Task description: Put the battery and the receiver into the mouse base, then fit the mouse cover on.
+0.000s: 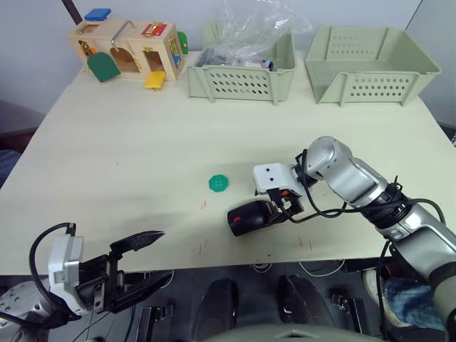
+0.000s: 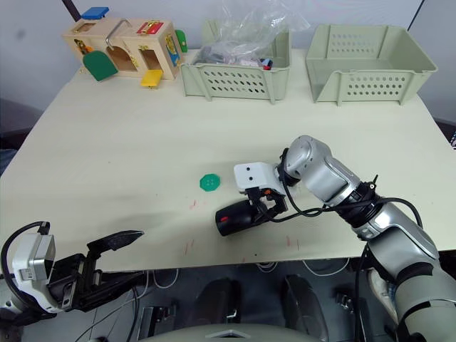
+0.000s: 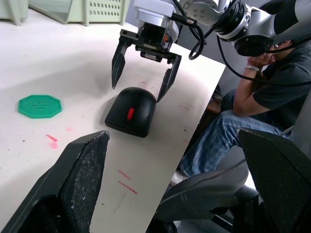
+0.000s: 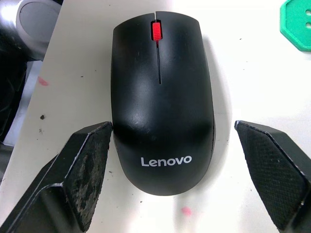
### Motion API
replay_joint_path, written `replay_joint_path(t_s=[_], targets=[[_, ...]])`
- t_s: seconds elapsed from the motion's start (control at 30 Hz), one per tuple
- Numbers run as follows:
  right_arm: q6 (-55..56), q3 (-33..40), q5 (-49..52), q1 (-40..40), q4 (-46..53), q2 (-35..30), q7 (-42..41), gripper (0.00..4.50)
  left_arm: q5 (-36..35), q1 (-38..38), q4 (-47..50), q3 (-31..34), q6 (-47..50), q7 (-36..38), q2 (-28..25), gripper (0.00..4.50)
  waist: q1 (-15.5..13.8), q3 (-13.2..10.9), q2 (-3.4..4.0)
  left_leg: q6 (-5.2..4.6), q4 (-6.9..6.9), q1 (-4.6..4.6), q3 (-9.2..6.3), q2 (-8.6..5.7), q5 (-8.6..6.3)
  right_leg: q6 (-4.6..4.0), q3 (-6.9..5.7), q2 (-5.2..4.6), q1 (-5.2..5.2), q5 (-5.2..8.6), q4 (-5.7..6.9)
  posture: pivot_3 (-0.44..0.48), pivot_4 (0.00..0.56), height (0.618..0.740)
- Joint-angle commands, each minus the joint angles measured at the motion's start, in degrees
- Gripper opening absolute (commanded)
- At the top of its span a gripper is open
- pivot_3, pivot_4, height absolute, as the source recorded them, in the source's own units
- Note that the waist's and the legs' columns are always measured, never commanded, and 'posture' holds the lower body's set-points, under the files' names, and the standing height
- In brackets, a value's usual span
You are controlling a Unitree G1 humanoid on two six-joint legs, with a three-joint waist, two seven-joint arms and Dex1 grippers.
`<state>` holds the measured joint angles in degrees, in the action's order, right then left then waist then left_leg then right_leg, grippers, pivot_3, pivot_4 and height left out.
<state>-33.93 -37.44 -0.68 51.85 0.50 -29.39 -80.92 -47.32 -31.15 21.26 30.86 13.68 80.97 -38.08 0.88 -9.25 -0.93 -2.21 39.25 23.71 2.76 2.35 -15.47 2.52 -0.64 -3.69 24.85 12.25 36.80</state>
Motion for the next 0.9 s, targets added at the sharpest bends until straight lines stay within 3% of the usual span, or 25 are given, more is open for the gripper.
replay_joint_path(t_s=[0.03, 0.1, 0.2, 0.37, 0.9], targets=[[-3.40, 7.22, 8.10, 0.14, 6.19, 0.54, -2.11, 4.23, -0.30, -0.58, 0.57, 0.40, -0.16, 0.13, -0.28, 4.50, -0.01, 0.00, 0.00, 0.00, 0.00, 0.00, 0.00, 0.00, 0.00, 0.00, 0.00, 0.00, 0.00, 0.00, 0.00, 0.000, 0.150, 0.740], [-6.26, 10.71, 13.05, -0.39, 8.63, 2.86, -1.56, 4.23, -0.32, -0.63, 0.47, 0.53, -0.16, 0.05, -0.24, 4.50, -0.03, 0.00, -0.01, 0.00, 0.00, 0.00, -0.01, 0.00, 0.00, 0.00, 0.00, 0.00, 0.00, 0.00, 0.00, 0.000, 0.150, 0.740], [-7.80, 9.20, 12.76, -2.22, 10.42, 4.48, 1.38, 3.56, -0.34, -0.39, 0.10, 0.64, -0.10, -0.10, -0.35, 4.50, 0.06, 0.00, -0.01, 0.00, -0.03, -0.02, -0.03, 0.02, 0.00, 0.00, 0.00, 0.01, 0.00, 0.00, 0.00, 0.000, 0.150, 0.740], [-6.61, 7.22, 11.32, -4.41, 9.71, 6.32, 6.49, 1.34, -0.29, -0.11, -0.11, 0.66, -0.02, -0.19, -0.57, 4.50, -0.07, 0.00, -0.01, 0.00, -0.02, 0.02, -0.01, -0.02, 0.00, 0.00, -0.01, -0.06, 0.00, 0.00, -0.01, 0.000, 0.150, 0.740], [-1.64, -2.07, 3.27, -5.97, 0.61, 5.97, 9.59, 1.34, 0.07, -0.01, -0.44, 0.63, -0.25, -0.23, -0.82, 4.50, -0.02, 0.02, -0.02, 0.00, -0.02, 0.00, 0.00, -0.02, 0.00, 0.00, -0.01, -0.03, 0.00, 0.00, 0.00, 0.000, 0.150, 0.740]])
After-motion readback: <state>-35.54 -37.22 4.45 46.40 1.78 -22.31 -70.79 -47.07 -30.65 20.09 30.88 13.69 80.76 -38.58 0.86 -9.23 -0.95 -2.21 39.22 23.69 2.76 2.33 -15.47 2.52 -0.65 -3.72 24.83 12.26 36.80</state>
